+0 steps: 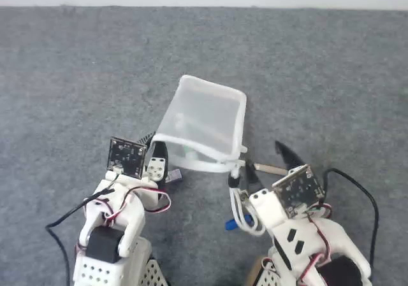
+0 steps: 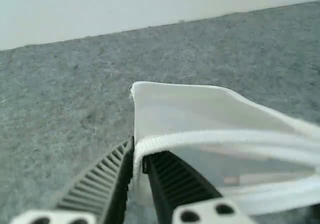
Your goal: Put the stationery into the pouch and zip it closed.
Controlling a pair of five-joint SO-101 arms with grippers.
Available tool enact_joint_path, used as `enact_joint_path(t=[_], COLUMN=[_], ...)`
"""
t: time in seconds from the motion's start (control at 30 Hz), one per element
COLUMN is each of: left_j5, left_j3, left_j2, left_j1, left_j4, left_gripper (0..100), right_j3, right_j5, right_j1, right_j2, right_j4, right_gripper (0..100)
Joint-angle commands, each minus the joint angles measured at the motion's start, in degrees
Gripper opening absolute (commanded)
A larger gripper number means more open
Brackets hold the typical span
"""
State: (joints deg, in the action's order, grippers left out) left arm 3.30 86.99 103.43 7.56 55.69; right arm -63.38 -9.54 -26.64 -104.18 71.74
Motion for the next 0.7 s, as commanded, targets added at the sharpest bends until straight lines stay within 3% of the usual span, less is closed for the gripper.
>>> enact_joint_path(t=[0.0, 0.27, 0.67], left_j5=[-0.5, -0.6, -4.7], left_j3=[-5.0, -10.1, -16.1], left_j2=[0.7, 0.7, 0.0], left_j1=[0.3, 0.2, 0.3], left_j4=[1.4, 6.7, 7.3], left_gripper=[1, 1, 1], right_j3=[-2.2, -10.6, -11.9], right_j5=[-0.3, -0.3, -0.7], right_j1=[4.9, 9.7, 10.4], right_j2=[0.1, 0.1, 0.1], right_j4=[-4.3, -13.1, -13.8], right_gripper=[20.6, 20.5, 20.5])
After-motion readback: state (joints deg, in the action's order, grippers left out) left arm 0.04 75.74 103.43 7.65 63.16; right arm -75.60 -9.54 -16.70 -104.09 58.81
